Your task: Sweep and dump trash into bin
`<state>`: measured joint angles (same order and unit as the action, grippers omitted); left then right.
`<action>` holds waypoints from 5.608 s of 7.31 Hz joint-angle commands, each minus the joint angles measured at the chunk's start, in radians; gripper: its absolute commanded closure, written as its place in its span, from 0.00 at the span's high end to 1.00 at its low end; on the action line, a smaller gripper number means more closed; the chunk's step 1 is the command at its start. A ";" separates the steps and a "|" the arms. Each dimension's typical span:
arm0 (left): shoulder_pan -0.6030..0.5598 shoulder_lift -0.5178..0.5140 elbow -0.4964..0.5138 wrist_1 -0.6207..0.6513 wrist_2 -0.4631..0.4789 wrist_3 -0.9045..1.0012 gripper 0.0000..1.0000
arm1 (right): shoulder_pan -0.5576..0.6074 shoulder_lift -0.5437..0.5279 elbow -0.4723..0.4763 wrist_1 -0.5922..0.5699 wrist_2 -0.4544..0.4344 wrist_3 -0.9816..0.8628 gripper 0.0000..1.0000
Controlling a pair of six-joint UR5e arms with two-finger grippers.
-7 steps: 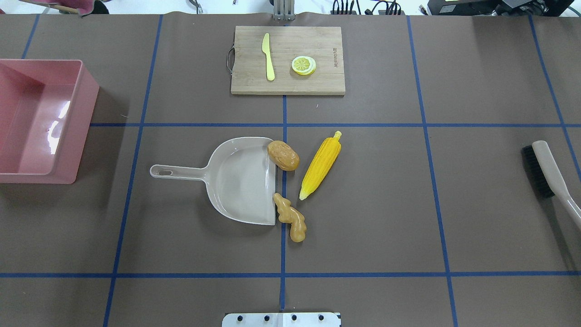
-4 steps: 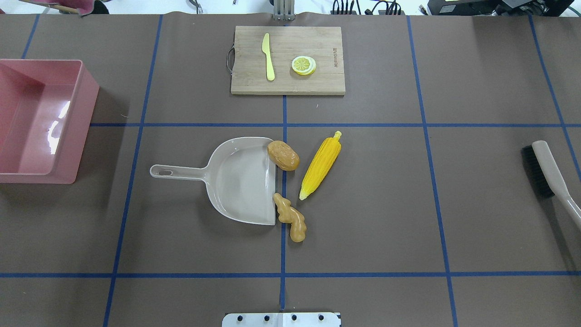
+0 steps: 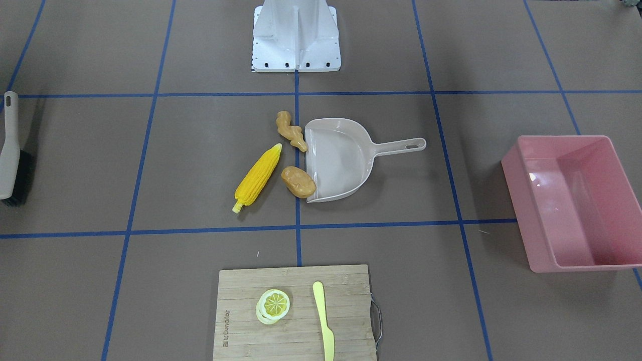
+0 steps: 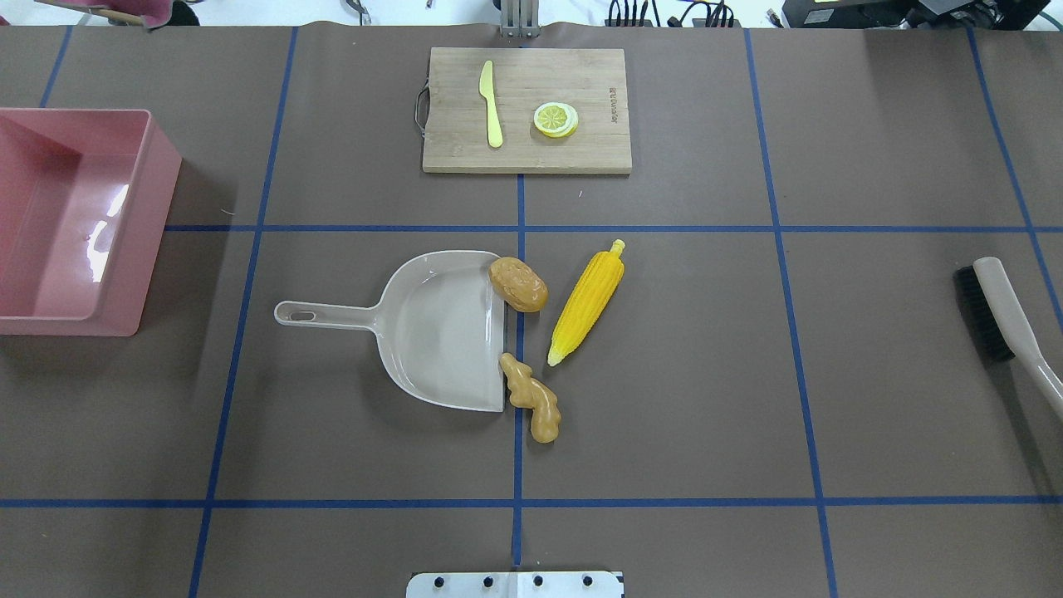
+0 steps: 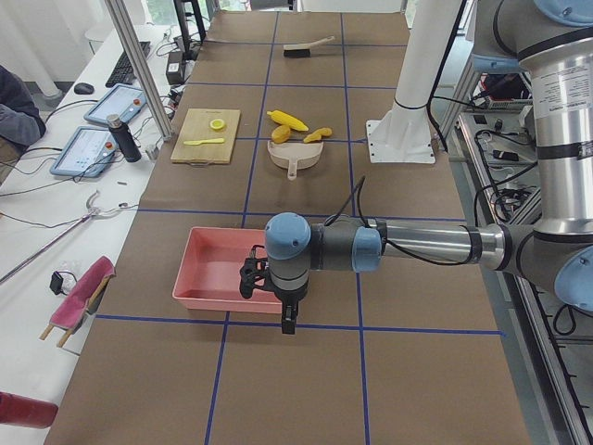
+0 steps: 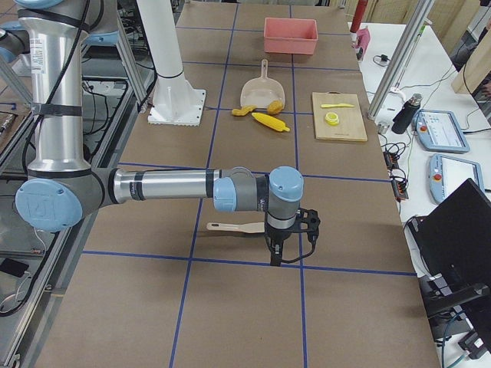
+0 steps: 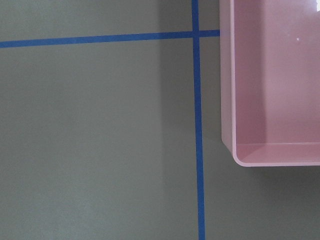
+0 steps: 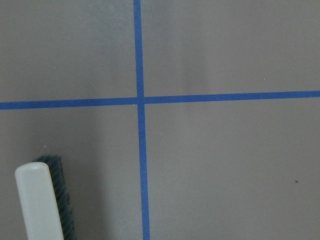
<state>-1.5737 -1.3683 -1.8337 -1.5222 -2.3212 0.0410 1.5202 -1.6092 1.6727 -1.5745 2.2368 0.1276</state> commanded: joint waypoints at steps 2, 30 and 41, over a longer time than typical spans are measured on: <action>0.001 -0.005 -0.022 -0.070 -0.009 0.000 0.99 | -0.002 0.017 0.009 -0.001 0.012 0.001 1.00; 0.846 -0.393 -0.036 -0.513 0.252 0.339 0.99 | -0.480 -0.282 0.105 0.343 0.047 0.204 0.13; 0.932 -0.466 0.016 -0.486 0.263 0.293 0.98 | -0.417 0.252 0.245 -0.215 -0.003 0.196 0.00</action>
<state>-0.6412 -1.8340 -1.8168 -2.0081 -2.0585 0.3393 1.1501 -1.4903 1.9154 -1.6372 2.3077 0.3294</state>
